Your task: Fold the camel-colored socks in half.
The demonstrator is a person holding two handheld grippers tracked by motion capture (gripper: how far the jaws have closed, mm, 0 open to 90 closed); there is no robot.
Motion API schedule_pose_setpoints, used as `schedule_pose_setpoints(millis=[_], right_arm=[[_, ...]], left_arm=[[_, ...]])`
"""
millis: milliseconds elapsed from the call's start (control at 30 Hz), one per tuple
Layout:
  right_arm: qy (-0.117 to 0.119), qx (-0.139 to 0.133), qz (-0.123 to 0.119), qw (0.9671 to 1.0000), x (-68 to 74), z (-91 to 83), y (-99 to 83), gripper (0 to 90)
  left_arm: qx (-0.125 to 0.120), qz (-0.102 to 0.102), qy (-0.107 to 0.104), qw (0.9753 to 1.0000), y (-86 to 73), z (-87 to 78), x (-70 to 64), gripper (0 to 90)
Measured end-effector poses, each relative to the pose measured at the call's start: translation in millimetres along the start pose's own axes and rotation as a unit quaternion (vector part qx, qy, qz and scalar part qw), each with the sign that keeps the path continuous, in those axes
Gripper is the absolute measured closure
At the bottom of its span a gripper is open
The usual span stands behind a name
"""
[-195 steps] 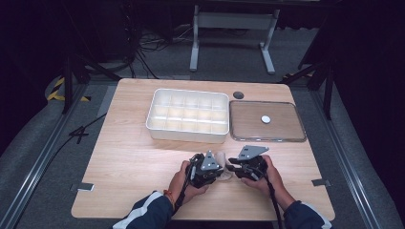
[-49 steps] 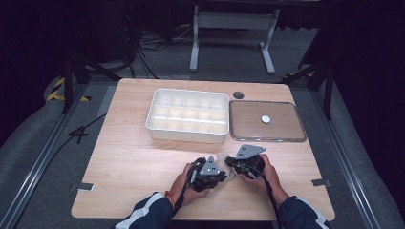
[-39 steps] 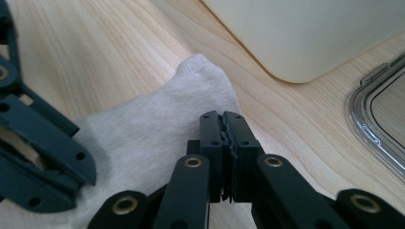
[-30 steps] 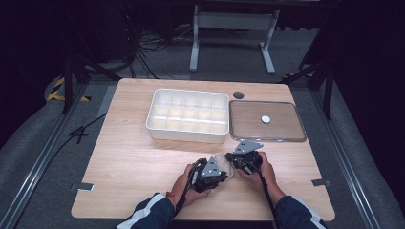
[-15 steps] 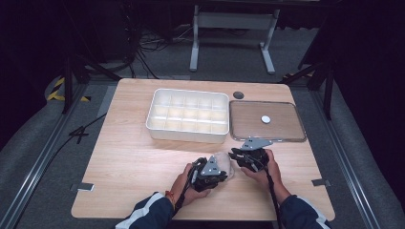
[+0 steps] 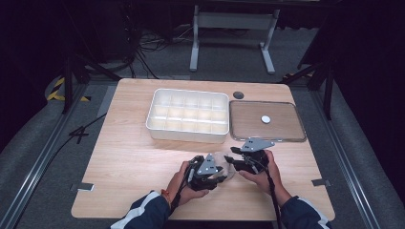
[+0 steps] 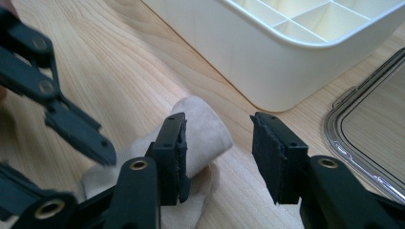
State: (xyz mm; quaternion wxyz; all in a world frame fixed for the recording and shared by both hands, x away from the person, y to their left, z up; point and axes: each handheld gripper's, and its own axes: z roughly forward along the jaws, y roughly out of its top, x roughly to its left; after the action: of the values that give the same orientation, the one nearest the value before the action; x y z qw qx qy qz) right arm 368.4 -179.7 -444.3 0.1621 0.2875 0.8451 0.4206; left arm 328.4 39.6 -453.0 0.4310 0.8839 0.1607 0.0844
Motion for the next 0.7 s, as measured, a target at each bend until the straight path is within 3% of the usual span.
schedule_pose_setpoints(millis=[100, 300, 400, 500, 700], right_arm=[[0.003, 0.003, 0.001, 1.0000, 0.4, -0.5, -0.2, 53.7], [0.009, 0.002, 0.001, 1.0000, 4.4, -1.0, 1.9, 51.2], [0.008, -0.002, 0.004, 1.0000, 5.3, -1.7, 2.8, 49.6], [0.013, -0.011, 0.008, 0.9998, 7.4, -3.8, 4.8, 48.0], [0.022, -0.018, 0.007, 0.9996, 13.2, -4.6, 8.1, 46.8]], left_arm=[[0.003, 0.005, 0.004, 1.0000, -0.1, -7.6, 0.6, 58.8], [0.008, -0.004, -0.008, 0.9999, -6.0, -9.4, 2.3, 56.8], [0.016, 0.007, -0.004, 0.9998, -5.8, -11.2, 1.6, 55.4], [0.007, 0.009, -0.004, 0.9999, -5.8, -16.1, 2.2, 54.8], [0.013, 0.013, -0.008, 0.9998, -6.9, -9.1, 0.2, 57.8]])
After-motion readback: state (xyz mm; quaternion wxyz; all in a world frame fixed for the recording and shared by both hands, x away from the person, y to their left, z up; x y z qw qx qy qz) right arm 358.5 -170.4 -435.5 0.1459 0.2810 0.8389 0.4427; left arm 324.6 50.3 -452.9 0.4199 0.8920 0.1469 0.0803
